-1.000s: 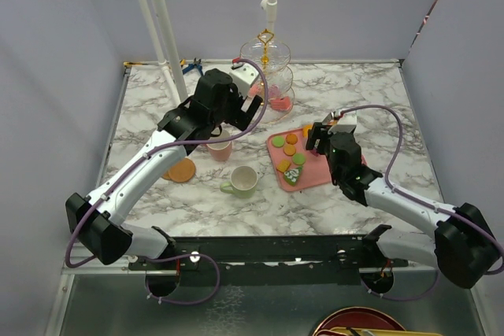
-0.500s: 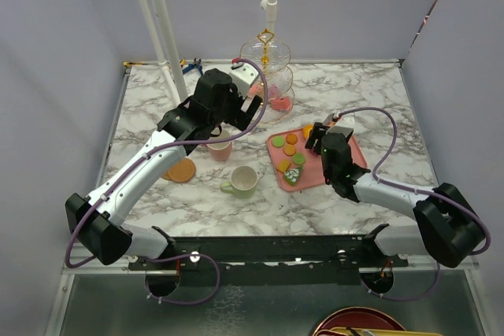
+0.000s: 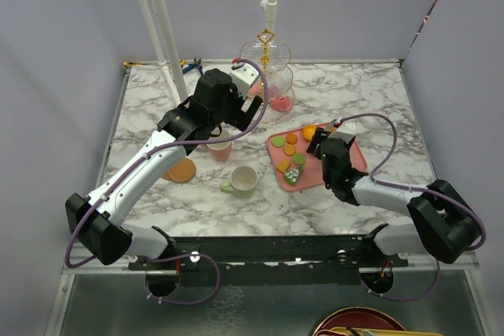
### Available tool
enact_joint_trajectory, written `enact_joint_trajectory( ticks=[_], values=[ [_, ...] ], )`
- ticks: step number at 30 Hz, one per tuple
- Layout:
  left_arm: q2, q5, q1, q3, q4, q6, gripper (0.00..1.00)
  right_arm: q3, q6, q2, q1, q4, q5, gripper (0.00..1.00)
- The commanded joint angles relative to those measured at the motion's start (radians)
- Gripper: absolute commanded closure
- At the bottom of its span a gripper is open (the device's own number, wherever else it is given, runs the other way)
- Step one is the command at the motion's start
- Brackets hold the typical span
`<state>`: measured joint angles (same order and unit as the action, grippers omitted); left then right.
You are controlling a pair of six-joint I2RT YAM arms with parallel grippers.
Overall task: Serve the afternoon tea
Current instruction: Pick up the desert from the tray.
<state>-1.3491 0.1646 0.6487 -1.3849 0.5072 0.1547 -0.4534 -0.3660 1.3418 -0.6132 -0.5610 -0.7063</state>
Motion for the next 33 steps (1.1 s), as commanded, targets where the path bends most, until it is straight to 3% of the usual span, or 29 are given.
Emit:
enact_joint_trajectory(
  ticks=[1, 8, 13, 21, 33],
  values=[
    [0.022, -0.026, -0.003, -0.024, -0.004, 0.001, 0.01, 0.025, 0.002, -0.067, 0.006, -0.014, -0.079, 0.29],
    [0.022, -0.042, -0.003, -0.023, -0.010, -0.006, 0.01, 0.056, 0.014, -0.157, 0.006, 0.043, -0.123, 0.29],
    [0.025, -0.048, -0.003, -0.023, -0.012, -0.006, 0.01, 0.060, 0.010, -0.172, 0.006, 0.035, -0.054, 0.29],
    [0.032, -0.036, -0.003, -0.026, -0.013, -0.003, 0.01, -0.021, -0.009, -0.054, 0.006, -0.024, 0.000, 0.28],
    [0.036, -0.028, -0.003, -0.028, -0.013, 0.001, 0.01, -0.051, -0.035, 0.071, 0.006, -0.074, -0.084, 0.29]
  ],
)
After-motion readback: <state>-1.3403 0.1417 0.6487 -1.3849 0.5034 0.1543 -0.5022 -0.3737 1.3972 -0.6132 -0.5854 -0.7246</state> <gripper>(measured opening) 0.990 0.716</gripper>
